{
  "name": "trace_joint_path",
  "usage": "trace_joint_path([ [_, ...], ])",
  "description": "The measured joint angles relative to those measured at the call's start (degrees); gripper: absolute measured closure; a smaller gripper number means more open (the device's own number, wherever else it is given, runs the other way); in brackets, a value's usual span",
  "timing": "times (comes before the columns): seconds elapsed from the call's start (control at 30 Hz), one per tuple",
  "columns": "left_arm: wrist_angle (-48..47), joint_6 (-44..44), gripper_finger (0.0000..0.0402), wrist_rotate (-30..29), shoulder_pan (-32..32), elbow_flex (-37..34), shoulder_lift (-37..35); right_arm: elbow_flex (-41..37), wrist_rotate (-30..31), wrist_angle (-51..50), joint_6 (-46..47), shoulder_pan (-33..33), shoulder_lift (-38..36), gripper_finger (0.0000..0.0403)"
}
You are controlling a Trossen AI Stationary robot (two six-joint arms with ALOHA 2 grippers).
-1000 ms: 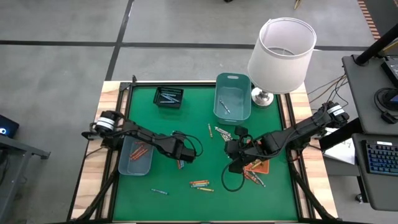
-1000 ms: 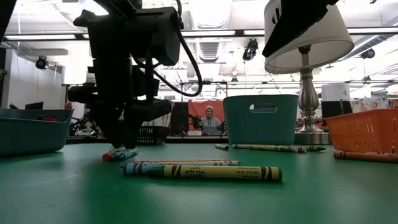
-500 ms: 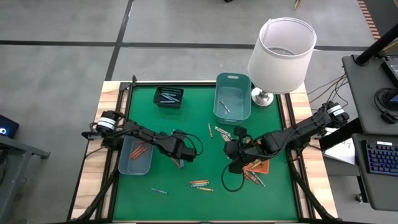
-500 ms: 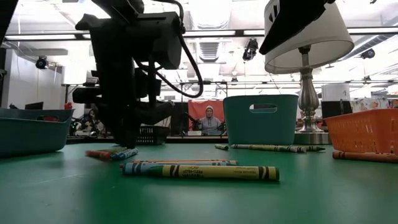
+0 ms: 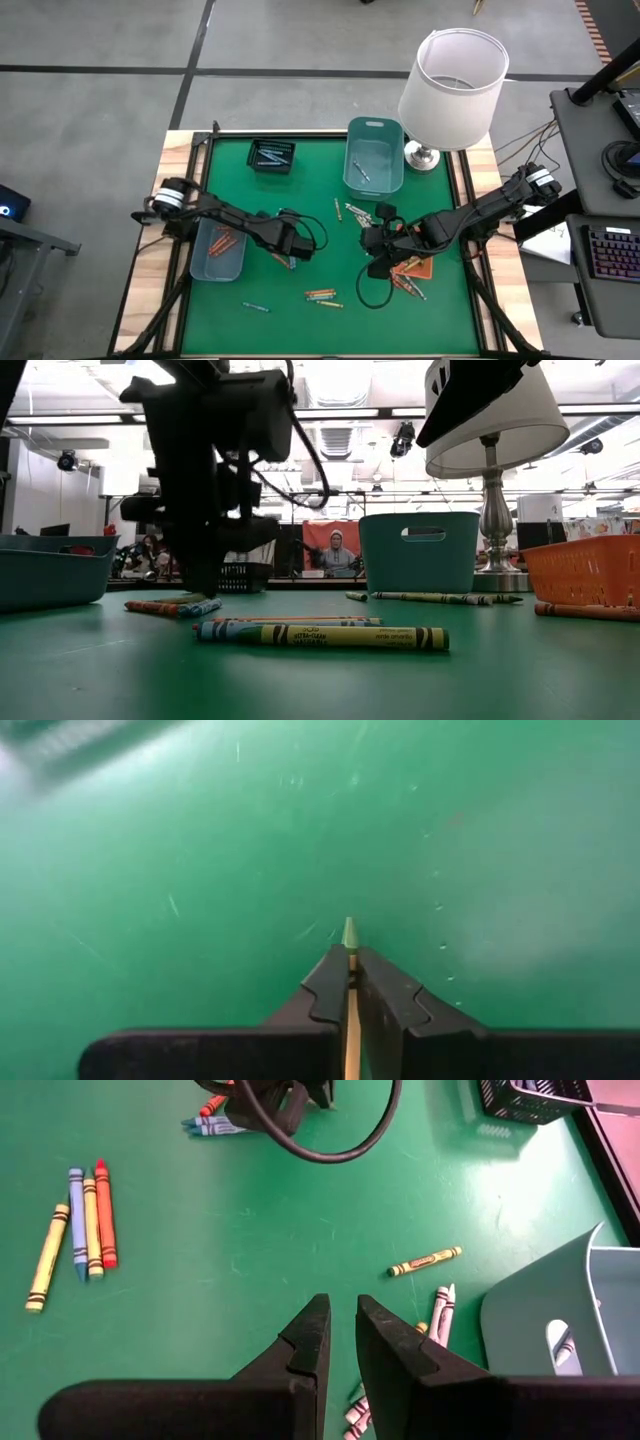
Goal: Sort crayons
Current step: Put the green crayon into the orange bin
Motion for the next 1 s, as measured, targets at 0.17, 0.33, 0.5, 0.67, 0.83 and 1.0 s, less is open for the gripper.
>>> trace_joint_path([
  [0.17,0.0,4.8,0.0401,-4.7,-0.1,2.7,-2.1,0.0,0.3,0.1,-0.1,0.0,0.0,0.036],
  [0.33,0.5,11.2,0.0401,-9.6,-0.3,5.6,-4.9,0.0,1.0,0.2,-0.1,0.0,0.0,0.036],
  [0.5,1.1,17.4,0.0401,-9.5,-0.5,7.1,-7.0,0.0,0.9,0.3,-0.1,0.0,0.0,0.036],
  [0.67,0.2,17.9,0.0398,0.0,-0.5,6.1,-7.0,0.0,0.9,0.4,-0.1,0.0,0.0,0.036],
  [0.83,3.4,18.0,0.0359,1.2,-1.2,2.6,-7.0,0.0,0.9,0.8,-0.2,0.0,0.0,0.036],
  [1.0,8.7,25.2,0.0305,-3.7,-4.1,-0.8,-7.3,-0.1,0.9,1.0,-0.6,0.0,0.0,0.036],
])
